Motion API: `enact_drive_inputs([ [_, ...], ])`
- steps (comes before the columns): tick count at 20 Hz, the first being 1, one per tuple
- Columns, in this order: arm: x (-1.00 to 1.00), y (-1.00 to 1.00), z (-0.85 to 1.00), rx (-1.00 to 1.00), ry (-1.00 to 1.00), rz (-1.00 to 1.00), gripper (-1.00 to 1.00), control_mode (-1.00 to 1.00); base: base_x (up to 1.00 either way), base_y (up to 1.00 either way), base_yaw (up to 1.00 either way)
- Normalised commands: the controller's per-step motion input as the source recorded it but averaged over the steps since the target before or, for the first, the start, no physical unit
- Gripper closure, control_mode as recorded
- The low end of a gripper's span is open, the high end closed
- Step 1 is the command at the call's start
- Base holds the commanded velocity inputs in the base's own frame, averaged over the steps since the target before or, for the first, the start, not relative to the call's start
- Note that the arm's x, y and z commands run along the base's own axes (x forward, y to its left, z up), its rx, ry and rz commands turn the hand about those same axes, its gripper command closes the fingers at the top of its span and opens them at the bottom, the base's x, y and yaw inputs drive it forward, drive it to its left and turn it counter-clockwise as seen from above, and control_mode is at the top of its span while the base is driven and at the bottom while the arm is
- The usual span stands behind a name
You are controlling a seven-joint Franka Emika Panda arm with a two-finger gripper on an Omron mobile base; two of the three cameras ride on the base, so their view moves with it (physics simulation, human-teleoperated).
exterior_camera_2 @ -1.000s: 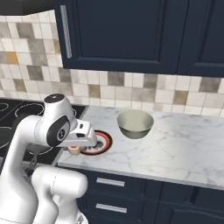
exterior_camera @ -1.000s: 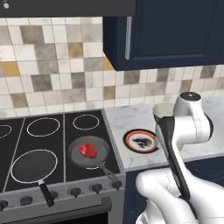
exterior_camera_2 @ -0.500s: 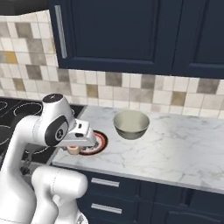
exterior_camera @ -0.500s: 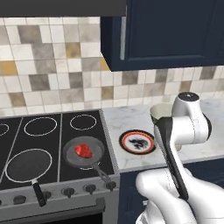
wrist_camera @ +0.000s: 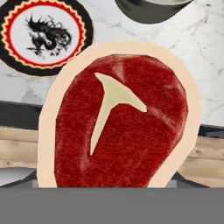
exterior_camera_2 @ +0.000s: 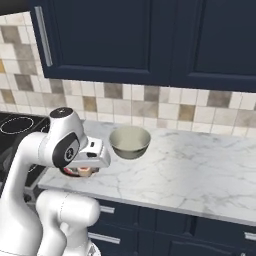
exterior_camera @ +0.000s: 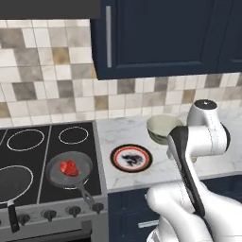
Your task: Place one of the steaks on the plate and the other in the bowl. Then place the bowl in the fridge.
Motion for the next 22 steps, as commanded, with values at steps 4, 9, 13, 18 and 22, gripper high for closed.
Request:
enact_drive_inputs([
  [4, 0.00, 0.00, 0.00, 0.00, 0.00, 0.00, 1.00, 1.00, 0.61, 0.00, 0.08],
  [9, 0.09, 0.01, 0.00, 0.00, 0.00, 0.02, 1.00, -1.00, 0.41, 0.00, 0.05],
  [13, 0.79, 0.23, -0.11, 0.01, -0.03, 0.18, 1.00, -1.00, 0.00, 0.00, 0.00],
  [18, 0.69, 0.81, -0.25, 0.00, 0.04, 0.14, 1.00, -1.00, 0.00, 0.00, 0.00],
  [22, 0.64, 0.73, -0.61, -0.03, 0.04, 0.10, 1.00, -1.00, 0.00, 0.00, 0.00],
])
